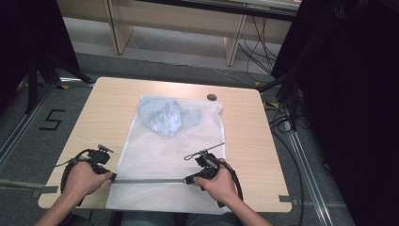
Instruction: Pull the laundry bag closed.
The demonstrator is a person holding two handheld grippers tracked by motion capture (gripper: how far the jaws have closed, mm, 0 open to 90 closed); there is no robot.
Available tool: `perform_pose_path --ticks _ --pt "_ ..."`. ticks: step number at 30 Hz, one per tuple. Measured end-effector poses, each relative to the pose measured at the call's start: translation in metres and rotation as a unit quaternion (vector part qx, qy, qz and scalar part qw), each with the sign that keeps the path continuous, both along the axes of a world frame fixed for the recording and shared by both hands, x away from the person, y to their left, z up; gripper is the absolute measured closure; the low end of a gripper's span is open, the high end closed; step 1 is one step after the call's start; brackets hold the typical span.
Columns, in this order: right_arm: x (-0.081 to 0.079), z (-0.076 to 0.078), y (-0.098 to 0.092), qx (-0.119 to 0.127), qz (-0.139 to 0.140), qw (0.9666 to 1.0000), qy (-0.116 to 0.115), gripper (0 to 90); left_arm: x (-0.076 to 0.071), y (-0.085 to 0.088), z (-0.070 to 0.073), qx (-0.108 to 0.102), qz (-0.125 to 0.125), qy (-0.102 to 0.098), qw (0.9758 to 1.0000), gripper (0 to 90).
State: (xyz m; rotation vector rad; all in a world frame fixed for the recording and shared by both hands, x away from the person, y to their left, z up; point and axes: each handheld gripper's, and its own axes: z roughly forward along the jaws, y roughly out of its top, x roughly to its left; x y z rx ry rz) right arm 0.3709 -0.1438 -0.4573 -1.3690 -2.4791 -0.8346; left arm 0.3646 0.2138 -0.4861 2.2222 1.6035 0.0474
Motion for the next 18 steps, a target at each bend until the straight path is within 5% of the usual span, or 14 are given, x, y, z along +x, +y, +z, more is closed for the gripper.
perform_pose_path --ticks 18 --pt "-0.0009 0.0023 -0.0079 -0.002 -0.019 0.9998 0.011 87.1 0.0000 -0.0001 0.0000 0.000 0.000 0.000 1.0000 89.9"
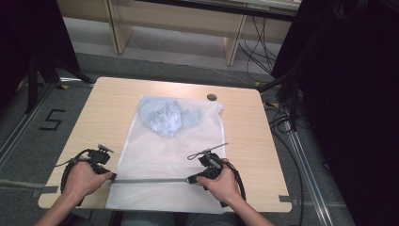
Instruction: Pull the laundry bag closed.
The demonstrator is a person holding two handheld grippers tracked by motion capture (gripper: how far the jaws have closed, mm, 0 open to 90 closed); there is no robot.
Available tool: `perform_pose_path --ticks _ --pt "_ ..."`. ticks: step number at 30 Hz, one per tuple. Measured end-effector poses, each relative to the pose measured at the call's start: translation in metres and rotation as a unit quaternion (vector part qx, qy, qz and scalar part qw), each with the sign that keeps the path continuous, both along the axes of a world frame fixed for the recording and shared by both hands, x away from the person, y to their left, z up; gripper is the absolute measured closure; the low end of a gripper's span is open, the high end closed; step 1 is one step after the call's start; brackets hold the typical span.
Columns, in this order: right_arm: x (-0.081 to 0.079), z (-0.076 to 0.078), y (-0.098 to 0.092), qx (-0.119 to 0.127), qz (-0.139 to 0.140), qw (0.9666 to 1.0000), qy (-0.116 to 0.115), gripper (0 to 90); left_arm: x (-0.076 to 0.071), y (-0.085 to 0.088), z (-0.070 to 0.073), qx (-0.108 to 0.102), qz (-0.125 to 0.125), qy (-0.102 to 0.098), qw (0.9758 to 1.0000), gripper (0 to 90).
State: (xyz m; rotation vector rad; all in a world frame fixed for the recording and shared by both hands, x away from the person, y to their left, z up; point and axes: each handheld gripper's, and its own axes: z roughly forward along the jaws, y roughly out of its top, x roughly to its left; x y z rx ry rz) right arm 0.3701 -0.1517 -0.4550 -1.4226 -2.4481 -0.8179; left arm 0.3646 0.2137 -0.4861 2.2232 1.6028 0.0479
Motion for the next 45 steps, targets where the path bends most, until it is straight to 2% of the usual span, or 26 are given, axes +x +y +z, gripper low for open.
perform_pose_path --ticks 1,6,7,12,13,14,17,19,21,23,24,25,38,39,40,45 --pt "0.000 0.000 -0.001 -0.006 0.000 1.0000 -0.001 87.1 0.000 0.000 0.000 0.000 0.000 0.000 1.0000 89.9" --pt "0.000 0.001 -0.004 -0.001 -0.005 1.0000 0.002 87.1 0.000 0.000 0.000 0.000 0.000 0.000 1.0000 89.9" --pt "0.000 0.000 -0.006 -0.003 -0.003 1.0000 -0.004 87.1 0.000 0.000 0.000 -0.001 0.001 0.000 1.0000 89.9" --pt "-0.001 0.001 -0.007 -0.008 -0.010 0.9999 0.004 87.1 0.000 0.000 0.000 0.000 0.000 0.000 1.0000 89.9" --pt "0.001 0.000 -0.008 0.001 0.003 1.0000 -0.008 87.1 0.000 0.000 0.000 0.000 0.000 0.000 1.0000 89.9" --pt "0.001 0.000 -0.008 0.001 0.003 1.0000 -0.009 87.1 0.000 0.000 0.000 0.000 0.000 0.000 1.0000 89.9" --pt "0.000 0.001 -0.010 -0.008 -0.009 0.9999 0.002 87.1 0.000 0.000 0.000 0.000 0.001 0.000 1.0000 89.9" --pt "0.000 0.000 -0.012 -0.004 -0.006 1.0000 -0.003 87.1 0.000 0.000 0.000 0.000 0.000 0.000 1.0000 89.9" --pt "0.000 0.001 -0.013 -0.007 -0.011 0.9999 0.004 87.1 0.000 0.000 0.000 0.001 -0.001 0.000 1.0000 89.9" --pt "0.000 0.001 -0.013 -0.009 -0.015 0.9998 0.000 87.1 0.000 0.000 0.000 0.001 -0.001 0.000 1.0000 89.9" --pt "0.000 0.001 -0.013 -0.002 -0.010 0.9999 0.006 87.1 0.000 0.000 0.000 0.001 -0.001 0.000 1.0000 89.9" --pt "0.000 0.000 -0.015 -0.001 -0.007 1.0000 -0.005 87.1 0.000 0.000 0.000 0.001 -0.001 0.001 1.0000 89.9" --pt "-0.001 0.000 -0.022 -0.002 -0.011 0.9999 -0.002 87.1 0.000 0.000 0.000 0.002 -0.001 0.000 1.0000 89.9" --pt "-0.001 0.000 -0.022 -0.005 -0.017 0.9998 0.004 87.1 0.000 0.000 0.000 0.003 -0.003 0.001 1.0000 89.9" --pt "-0.001 0.000 -0.023 -0.002 -0.014 0.9999 -0.003 87.1 0.000 0.000 0.000 0.003 -0.003 0.001 1.0000 89.9" --pt "-0.001 0.000 -0.027 -0.003 -0.015 0.9999 -0.004 87.1 0.000 -0.001 0.000 0.002 0.000 -0.001 1.0000 89.9"
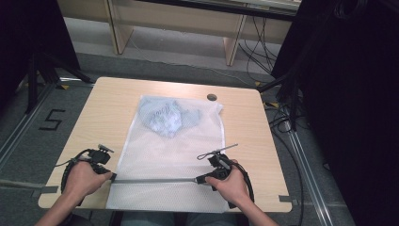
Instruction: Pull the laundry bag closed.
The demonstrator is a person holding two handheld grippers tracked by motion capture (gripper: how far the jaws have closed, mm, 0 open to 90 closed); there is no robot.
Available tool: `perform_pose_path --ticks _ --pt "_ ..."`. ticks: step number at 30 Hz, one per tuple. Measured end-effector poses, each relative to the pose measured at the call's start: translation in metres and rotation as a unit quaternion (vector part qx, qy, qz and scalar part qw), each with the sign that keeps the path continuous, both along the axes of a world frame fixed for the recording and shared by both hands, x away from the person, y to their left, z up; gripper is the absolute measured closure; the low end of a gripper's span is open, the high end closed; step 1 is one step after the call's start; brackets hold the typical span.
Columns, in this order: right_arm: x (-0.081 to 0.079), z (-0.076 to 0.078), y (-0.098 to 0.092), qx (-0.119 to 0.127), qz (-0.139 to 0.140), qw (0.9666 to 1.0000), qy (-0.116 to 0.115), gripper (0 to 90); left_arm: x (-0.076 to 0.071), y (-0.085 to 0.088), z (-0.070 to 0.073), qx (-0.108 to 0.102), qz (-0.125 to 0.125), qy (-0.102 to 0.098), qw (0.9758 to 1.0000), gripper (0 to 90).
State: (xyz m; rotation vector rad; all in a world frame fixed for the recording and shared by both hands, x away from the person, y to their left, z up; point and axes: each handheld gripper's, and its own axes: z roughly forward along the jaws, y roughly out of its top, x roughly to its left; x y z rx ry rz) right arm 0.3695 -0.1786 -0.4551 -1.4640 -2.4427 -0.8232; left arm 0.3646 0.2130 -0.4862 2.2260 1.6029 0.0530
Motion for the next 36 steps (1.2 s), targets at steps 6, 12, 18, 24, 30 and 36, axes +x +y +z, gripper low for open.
perform_pose_path --ticks 6,12,18,24,30,36 --pt "-0.001 0.000 -0.003 0.001 -0.007 1.0000 0.001 87.1 0.000 0.000 0.000 0.000 0.001 -0.001 1.0000 89.9" --pt "-0.001 0.001 -0.005 0.002 -0.007 1.0000 0.003 87.1 0.000 0.000 0.000 0.000 0.000 0.000 1.0000 89.9" --pt "-0.001 0.001 -0.005 0.000 -0.015 0.9999 0.006 87.1 0.000 0.000 0.000 0.000 0.000 0.000 1.0000 89.9" --pt "-0.001 0.000 -0.009 -0.001 -0.011 0.9999 0.003 87.1 0.000 0.000 0.000 0.000 0.000 -0.001 1.0000 89.9" --pt "-0.002 0.002 -0.012 -0.001 -0.019 0.9998 0.009 87.1 0.000 0.000 0.000 0.000 0.000 -0.001 1.0000 89.9" --pt "-0.001 0.002 -0.015 0.001 -0.015 0.9999 0.003 87.1 0.000 0.000 0.000 0.000 -0.001 0.001 1.0000 89.9"
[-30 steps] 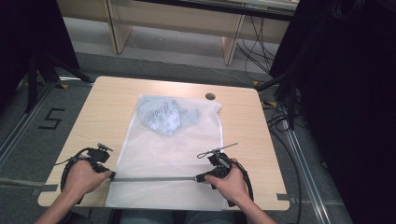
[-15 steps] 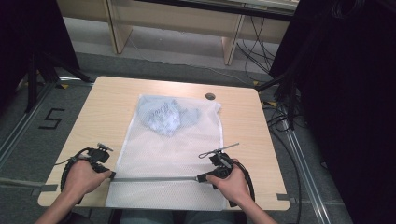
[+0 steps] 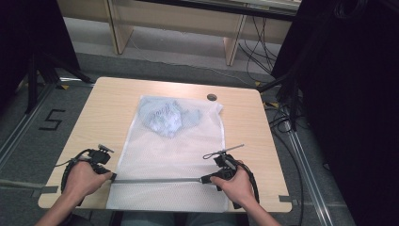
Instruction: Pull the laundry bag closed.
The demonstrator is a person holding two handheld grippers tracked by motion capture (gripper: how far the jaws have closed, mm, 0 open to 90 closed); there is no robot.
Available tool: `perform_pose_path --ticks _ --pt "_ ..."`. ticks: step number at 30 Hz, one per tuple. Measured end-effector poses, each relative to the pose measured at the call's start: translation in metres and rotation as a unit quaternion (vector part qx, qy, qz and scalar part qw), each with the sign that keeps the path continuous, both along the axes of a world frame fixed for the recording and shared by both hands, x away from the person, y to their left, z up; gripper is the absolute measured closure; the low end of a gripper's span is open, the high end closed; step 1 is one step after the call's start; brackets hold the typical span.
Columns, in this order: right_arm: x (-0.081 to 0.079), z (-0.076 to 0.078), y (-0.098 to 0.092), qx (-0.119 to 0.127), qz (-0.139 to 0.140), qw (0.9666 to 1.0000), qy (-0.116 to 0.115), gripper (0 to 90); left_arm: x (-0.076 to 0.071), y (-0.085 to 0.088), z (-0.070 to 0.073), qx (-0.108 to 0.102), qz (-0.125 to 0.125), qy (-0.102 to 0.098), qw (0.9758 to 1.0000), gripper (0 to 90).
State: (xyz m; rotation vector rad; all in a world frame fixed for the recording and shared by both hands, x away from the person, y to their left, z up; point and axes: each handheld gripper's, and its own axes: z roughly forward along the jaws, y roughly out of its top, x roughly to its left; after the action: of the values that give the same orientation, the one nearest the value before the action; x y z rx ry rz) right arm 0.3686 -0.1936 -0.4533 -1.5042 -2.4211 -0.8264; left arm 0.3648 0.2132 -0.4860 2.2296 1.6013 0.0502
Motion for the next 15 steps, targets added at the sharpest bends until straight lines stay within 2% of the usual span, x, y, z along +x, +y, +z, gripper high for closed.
perform_pose_path --ticks 2,15 --pt "-0.0008 0.0004 0.0000 -0.003 -0.005 1.0000 0.007 87.1 0.0000 -0.0003 -0.0001 0.000 0.001 -0.001 1.0000 89.9" --pt "-0.0014 -0.0001 -0.0051 0.003 -0.006 1.0000 0.004 87.1 -0.0002 -0.0004 -0.0003 -0.001 0.002 -0.002 1.0000 89.9"
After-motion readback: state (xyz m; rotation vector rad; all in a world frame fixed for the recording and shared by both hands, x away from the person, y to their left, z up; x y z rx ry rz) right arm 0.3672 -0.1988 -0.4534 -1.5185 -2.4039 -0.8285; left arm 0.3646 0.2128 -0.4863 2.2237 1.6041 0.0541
